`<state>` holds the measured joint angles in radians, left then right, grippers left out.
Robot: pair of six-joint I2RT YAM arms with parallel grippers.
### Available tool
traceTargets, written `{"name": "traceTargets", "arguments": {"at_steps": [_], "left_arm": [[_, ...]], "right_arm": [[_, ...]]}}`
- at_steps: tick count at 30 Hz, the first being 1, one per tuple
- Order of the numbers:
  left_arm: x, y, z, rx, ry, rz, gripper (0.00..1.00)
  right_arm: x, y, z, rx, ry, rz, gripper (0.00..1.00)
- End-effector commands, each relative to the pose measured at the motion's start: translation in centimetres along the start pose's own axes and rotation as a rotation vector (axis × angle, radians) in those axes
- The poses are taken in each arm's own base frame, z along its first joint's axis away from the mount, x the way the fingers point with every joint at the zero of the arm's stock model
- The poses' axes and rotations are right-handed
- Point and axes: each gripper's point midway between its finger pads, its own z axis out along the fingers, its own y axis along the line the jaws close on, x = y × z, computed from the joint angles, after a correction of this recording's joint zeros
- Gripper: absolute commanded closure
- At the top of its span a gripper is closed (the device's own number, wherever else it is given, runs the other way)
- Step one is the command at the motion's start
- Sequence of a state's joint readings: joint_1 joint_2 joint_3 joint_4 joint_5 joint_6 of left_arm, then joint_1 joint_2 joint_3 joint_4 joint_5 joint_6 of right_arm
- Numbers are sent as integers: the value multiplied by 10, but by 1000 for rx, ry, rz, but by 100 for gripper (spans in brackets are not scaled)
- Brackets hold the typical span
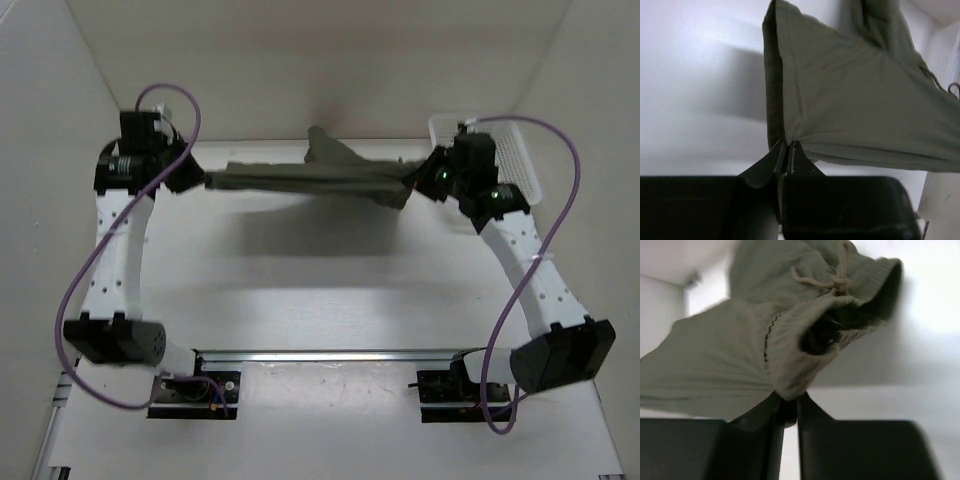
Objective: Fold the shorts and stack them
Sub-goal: Flatten the shorts out
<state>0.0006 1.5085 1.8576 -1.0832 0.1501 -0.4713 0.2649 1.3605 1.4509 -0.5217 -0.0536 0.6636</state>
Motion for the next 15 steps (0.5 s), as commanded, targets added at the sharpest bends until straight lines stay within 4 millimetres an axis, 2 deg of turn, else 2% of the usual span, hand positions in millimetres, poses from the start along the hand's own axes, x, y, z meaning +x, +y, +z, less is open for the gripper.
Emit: {"name": "traceTargets", "arguments": {"at_steps": [1,2,3,4,5,6,8,10,12,14,15], "left_arm": [[59,41,6,-74,79,-4,89],[75,47,6,-76,78,-40,83],[132,79,26,-148,213,-81,77],[156,87,33,-156,270,-102,74],[177,94,38,-159,324,-114,71],[207,107,46,-189,409,-145,69],[221,113,49,-204,456,-155,69],[223,113,48,-209,464,-157,72],[207,108,42,-207,411,-157,76],[201,110,39,-235,395,-159,83],[202,110,38,-242,401,-174,83]], "right_arm": [[46,-53,-7,160,23,43,82],[76,-72,-9,196,61,50,75],[94,-82,-11,219,87,49,48],[112,-86,-10,226,109,42,34],[122,-96,-14,254,119,69,27],[145,-111,-15,289,167,75,19],[157,-120,-25,311,189,86,18],[160,-128,-33,338,178,81,19],[156,-131,-49,351,149,76,26],[147,-129,-63,347,105,73,38],[151,-132,-69,360,116,84,42]]}}
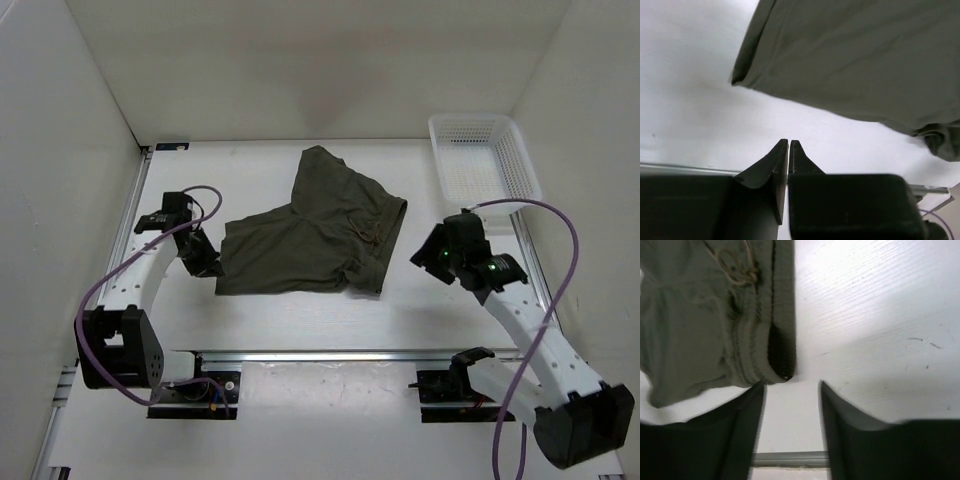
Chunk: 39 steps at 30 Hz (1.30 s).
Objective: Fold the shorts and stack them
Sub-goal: Flatten the shorts out
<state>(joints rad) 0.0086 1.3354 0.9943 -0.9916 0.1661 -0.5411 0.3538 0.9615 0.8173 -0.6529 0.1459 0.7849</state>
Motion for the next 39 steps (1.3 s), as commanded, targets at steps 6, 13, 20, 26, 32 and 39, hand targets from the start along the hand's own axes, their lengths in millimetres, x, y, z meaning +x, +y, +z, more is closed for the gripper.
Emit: {"name": "traceTargets", "arguments": {"at_steps": [6,13,20,26,32,39], "left_arm": [[-8,2,5,-44,-3,-93,47],[24,3,60,-49,180,-172,27],[-9,8,86,-149,134,-176,31],[-26,5,97,-171,128,-166,90],[-40,-8,80,-127,68,-156,90],[-52,-15,68,-117,38,-152,90]], "right_arm": [[30,7,-26,-109,81,128,62],[72,23,-16,-218,248,262,17],[83,41,3,-247,332,316,12],[77,53,29,-257,329,383,15],[86,65,44,-247,363,424,16],[103,60,72,-92,346,304,24]]}}
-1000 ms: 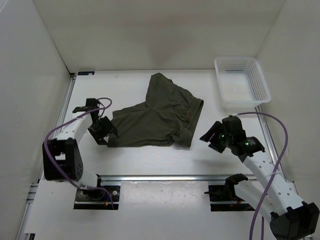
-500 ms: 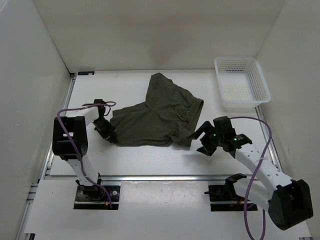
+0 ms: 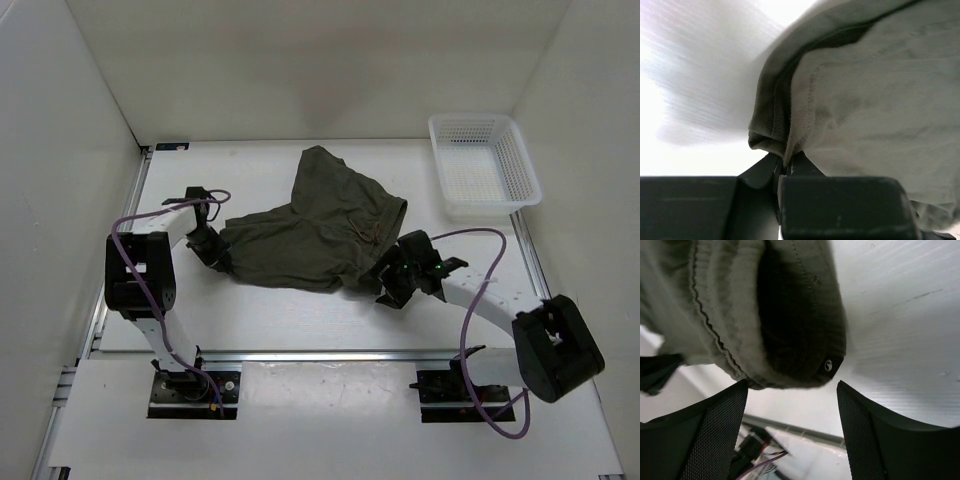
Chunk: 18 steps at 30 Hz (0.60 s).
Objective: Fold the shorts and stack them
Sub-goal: Flatten the shorts out
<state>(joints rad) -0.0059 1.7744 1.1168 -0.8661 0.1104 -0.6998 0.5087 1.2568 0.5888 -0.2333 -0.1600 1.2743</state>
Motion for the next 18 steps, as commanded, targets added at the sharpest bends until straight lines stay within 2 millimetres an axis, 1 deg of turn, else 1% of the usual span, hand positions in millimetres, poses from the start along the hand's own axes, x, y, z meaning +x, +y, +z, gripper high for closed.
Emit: {"name": "traceTargets", "arguments": {"at_steps": [1,2,3,4,5,6,7,8,10,11,12,13,15,16,17,18], "left_arm": [[-22,-17,-31,47,-104,25,90],[-28,-13,-34,36,-117,9,90],[-30,-10,-41,36,-121,-3,90],[-38,-5,-45,35,-128,-19,90],[-48,-6,-57,53,-171,-20,90],[-51,-3,-61,51,-171,-34,90],[-54,-1,-68,56,-183,-34,90],[-61,-2,-77,72,-211,-27,90],[-64,-3,-82,67,-225,-28,90],[-61,0,-82,58,-214,-20,90],[-64,-2,-85,64,-222,-19,90],[-65,-1,-84,56,-229,-20,90],[-67,2,-85,53,-231,-20,90],[-64,4,-82,47,-222,-20,90],[-64,4,-82,47,-222,-20,90],[-62,6,-79,41,-213,-21,90]], "right_arm": [[-8,10,7,58,-78,-78,24],[-11,3,12,107,-93,-90,27],[-19,-9,13,170,-134,-87,30],[-21,-11,13,191,-144,-99,35],[-22,-17,14,216,-147,-97,47],[-21,-22,15,239,-140,-95,55],[-20,-27,16,249,-136,-103,59],[-20,-27,16,249,-136,-104,70],[-16,-33,16,267,-126,-110,81],[-15,-33,14,267,-126,-110,88],[-14,-38,14,277,-122,-109,95],[-14,-38,12,278,-130,-118,100],[-14,-42,8,296,-139,-119,100],[-15,-41,2,291,-152,-121,100],[-16,-51,-2,327,-160,-121,100],[-15,-52,-5,327,-160,-121,100]]}}
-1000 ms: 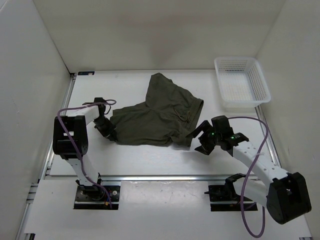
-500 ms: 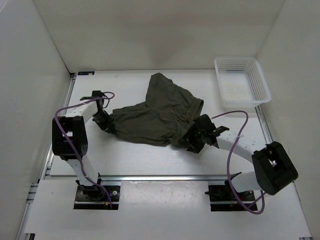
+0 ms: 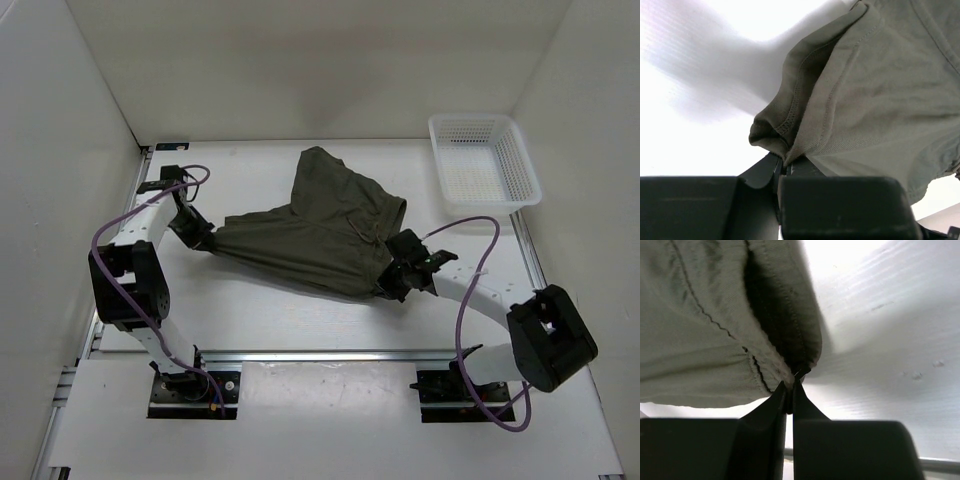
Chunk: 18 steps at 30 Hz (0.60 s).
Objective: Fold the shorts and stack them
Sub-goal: Flatten the shorts out
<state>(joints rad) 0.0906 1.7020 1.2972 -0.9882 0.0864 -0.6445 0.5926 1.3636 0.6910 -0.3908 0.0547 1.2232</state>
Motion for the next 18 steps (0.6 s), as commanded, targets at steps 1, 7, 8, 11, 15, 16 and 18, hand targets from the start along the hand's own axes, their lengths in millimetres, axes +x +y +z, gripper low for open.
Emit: {"name": "traceTargets", "arguments": {"at_steps": [1,7,8,11,15,16,18], "left_arm": [[-15,7,-14,-14,-79,18,90],[6,21,-1,-37,-29,15,90],[6,16,0,-29,-35,27,90],[15,17,4,-25,-18,37,90],[20,21,5,-32,-9,36,90],[20,21,5,-32,-9,36,90],[20,21,5,-32,-9,36,90]], "right_arm": [[-5,-35,-14,115,-59,-19,100],[2,-46,-29,62,-57,-58,54],[3,-47,-31,52,-60,-57,44],[10,-47,-41,-15,-48,-29,17],[26,-27,-42,-249,-4,41,17],[32,-26,-40,-279,9,68,17],[31,-28,-36,-304,-14,75,18]]}}
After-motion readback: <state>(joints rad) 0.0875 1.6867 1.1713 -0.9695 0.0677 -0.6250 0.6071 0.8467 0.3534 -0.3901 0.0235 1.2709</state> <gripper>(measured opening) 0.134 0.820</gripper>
